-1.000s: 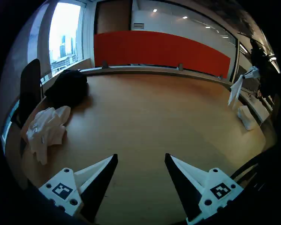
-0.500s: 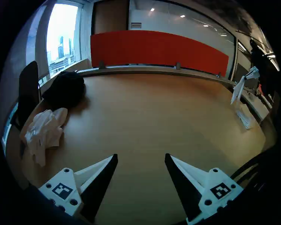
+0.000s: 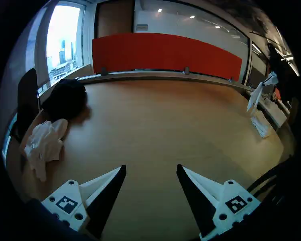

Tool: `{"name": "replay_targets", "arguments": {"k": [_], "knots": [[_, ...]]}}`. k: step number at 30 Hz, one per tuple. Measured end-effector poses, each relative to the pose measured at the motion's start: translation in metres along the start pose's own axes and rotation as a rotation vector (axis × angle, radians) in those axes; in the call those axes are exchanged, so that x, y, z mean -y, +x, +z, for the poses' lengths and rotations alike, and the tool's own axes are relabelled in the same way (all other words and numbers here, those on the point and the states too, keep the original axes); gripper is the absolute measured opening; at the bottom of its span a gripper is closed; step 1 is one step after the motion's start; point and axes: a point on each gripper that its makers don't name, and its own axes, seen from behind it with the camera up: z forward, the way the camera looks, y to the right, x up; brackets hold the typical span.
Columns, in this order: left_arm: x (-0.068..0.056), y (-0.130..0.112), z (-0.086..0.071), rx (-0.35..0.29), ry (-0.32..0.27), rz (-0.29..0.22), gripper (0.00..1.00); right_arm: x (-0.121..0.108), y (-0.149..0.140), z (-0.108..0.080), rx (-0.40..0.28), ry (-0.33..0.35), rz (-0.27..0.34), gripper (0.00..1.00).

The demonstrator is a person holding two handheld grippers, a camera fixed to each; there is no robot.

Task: Fold towel

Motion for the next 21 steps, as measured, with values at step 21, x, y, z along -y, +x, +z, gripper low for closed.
{"name": "replay_targets", "arguments": {"k": [21], "knots": [[-0.008, 0.002, 0.004, 0.012, -0.03, 0.035, 0.93, -0.007, -0.116, -0.031, 0.122, -0.067, 0.119, 0.03]]}}
